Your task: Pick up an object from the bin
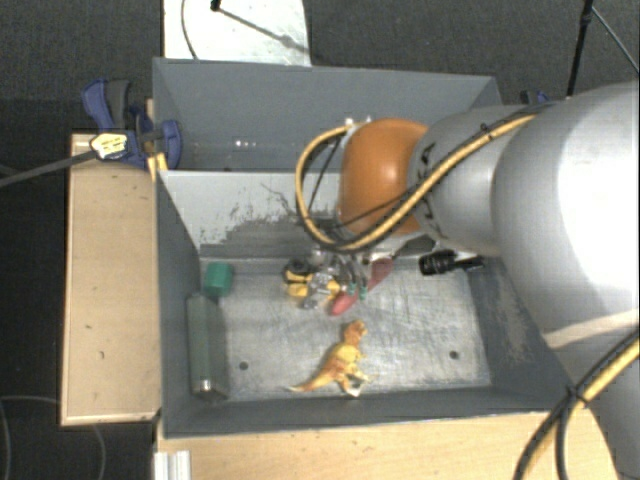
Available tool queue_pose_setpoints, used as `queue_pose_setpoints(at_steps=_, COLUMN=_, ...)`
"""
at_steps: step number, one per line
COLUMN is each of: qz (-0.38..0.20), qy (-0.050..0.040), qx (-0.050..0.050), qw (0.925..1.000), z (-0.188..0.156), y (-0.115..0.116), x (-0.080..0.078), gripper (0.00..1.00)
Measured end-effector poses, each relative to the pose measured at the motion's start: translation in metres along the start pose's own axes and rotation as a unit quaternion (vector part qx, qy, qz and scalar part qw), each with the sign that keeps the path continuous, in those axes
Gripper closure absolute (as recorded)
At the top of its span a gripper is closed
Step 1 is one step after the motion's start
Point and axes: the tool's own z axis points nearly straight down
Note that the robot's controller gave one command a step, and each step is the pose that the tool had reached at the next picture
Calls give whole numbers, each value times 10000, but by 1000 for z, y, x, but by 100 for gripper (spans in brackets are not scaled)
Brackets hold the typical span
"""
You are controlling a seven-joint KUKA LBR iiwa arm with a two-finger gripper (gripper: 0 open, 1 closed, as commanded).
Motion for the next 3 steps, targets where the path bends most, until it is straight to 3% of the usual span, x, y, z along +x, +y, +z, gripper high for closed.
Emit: queue_pose_setpoints(at_steps=3, qz=3, qy=28, qx=12, qw=10000, z=-15, y=-1, x=1, gripper=100)
